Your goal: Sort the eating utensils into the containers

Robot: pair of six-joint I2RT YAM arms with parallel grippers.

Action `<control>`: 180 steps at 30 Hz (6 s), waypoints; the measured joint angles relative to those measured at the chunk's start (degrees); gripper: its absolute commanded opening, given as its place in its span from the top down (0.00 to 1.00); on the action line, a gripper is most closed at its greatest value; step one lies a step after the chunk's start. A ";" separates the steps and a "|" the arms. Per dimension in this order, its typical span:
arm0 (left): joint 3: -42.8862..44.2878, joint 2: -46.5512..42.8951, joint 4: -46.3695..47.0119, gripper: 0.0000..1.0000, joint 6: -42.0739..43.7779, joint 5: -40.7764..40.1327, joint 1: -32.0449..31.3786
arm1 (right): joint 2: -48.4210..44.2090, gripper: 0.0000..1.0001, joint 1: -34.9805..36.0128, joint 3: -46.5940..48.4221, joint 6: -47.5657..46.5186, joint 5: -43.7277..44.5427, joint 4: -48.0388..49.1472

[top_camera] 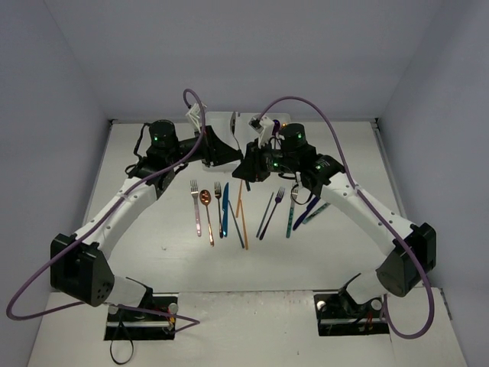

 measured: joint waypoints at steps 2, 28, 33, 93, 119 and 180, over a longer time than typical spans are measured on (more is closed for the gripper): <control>-0.64 -0.02 1.26 0.91 0.43 0.76 -0.02 | -0.43 1.00 -0.11 -0.51 0.06 0.02 -0.30; -5.34 -16.19 -36.45 0.18 16.23 -32.70 13.12 | 20.00 1.00 -11.44 5.38 -2.79 35.95 -0.82; -9.69 -17.72 -45.03 0.18 18.62 -39.45 13.12 | 32.33 1.00 -14.44 14.48 -3.94 42.92 -1.01; -4.12 18.09 -43.32 0.70 8.99 -54.06 0.94 | -12.98 0.46 -17.05 -14.37 -0.29 42.22 -6.67; 1.30 24.58 -42.16 0.83 1.81 -54.10 -5.28 | -13.03 0.46 -17.05 -15.62 -0.42 42.18 -7.67; 4.09 -4.20 -13.24 1.00 -1.56 -30.08 -7.11 | -10.36 0.30 3.97 -1.55 0.06 16.26 -7.98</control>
